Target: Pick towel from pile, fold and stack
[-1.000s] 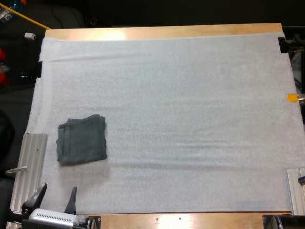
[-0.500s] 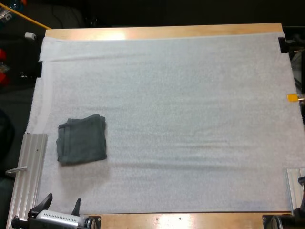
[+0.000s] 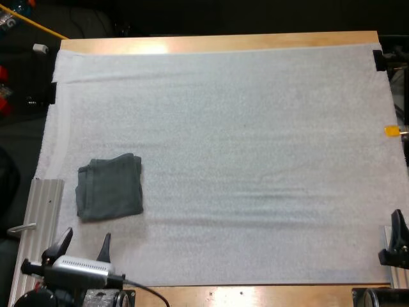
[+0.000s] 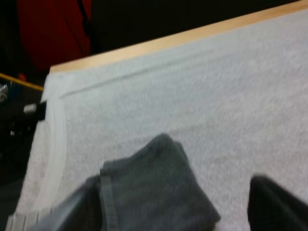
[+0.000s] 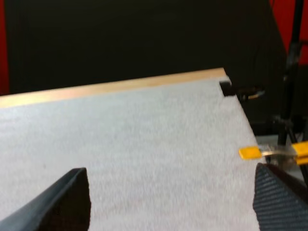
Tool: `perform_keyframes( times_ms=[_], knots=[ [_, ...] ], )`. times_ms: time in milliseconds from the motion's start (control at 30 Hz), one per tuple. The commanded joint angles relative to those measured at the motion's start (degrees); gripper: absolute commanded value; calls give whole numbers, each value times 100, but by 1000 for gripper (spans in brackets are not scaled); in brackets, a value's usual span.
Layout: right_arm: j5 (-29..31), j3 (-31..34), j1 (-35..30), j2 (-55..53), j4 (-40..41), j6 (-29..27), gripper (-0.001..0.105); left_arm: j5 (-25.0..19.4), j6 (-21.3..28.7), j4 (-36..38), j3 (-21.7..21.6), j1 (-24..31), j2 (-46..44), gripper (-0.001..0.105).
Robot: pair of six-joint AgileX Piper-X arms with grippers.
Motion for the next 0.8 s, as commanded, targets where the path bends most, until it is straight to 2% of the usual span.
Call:
perform_keyframes(
  times_ms=[0,333,767],
  knots=[
    [-9,123,1,-220,-113,-16,69,-55,-5,-296,125,-30,-788,62],
    [-9,841,1,-220,-83,-16,69,-55,-5,-465,861,-30,-772,62],
    [50,887,1,-220,-90,27,69,12,-5,-495,859,-30,-770,62]
  ],
)
